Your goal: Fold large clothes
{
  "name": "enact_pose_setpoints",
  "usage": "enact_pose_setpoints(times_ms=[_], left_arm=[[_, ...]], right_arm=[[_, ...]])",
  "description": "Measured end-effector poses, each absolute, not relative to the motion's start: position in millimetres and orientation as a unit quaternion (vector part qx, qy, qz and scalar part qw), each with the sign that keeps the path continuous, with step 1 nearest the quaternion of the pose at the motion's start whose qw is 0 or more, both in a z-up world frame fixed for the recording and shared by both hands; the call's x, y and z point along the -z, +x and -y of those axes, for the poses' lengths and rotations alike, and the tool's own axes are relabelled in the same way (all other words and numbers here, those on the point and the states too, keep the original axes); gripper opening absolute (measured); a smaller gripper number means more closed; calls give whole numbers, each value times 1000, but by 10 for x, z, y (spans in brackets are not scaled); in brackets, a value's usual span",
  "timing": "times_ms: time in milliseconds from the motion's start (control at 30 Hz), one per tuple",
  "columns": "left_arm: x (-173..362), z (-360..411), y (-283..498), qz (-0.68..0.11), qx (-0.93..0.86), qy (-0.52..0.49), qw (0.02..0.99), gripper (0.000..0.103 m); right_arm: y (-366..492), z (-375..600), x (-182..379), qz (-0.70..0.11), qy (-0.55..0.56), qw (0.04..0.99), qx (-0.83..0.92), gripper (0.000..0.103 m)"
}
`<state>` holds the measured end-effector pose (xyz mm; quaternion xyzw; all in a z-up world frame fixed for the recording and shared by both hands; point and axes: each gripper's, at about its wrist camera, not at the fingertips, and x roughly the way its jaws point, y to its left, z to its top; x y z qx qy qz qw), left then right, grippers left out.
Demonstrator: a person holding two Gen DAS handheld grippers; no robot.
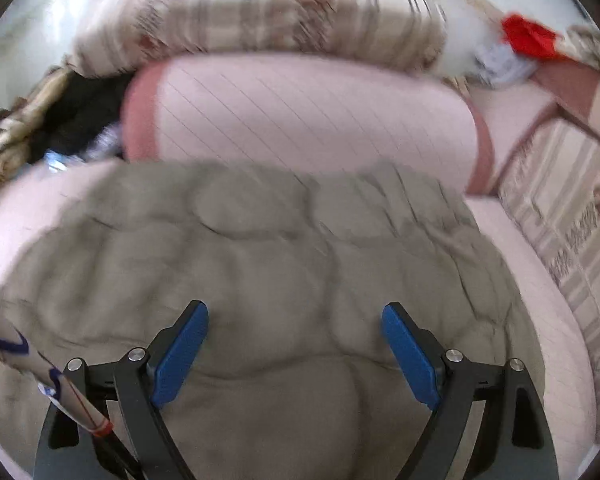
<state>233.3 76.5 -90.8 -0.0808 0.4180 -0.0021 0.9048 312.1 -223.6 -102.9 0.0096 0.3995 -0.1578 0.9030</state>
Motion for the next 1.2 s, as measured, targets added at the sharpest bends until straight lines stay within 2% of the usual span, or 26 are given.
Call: enact_pose_setpoints(times_ms=[67, 233, 400, 767, 1200], left_arm=[[906, -740, 2335, -418, 2, -78, 905, 72], [862, -695, 2320, -415, 4, -77, 907, 72], [804, -658, 2270, -408, 8, -76, 910, 72], [676, -558, 2193, -392, 8, -69, 917, 72], [686, -475, 2228, -396, 3, -61, 916, 72]], right_arm=[[3151, 2378, 1134, -408, 33, 900, 150, 95], [3158, 2393, 985, -422, 36, 892, 156, 93], [2833, 2692, 722, -388, 45, 902, 182, 93], [2264, 3785, 1082, -433, 91, 846, 298, 93], [1864, 4142, 883, -428, 104, 842, 310, 94]])
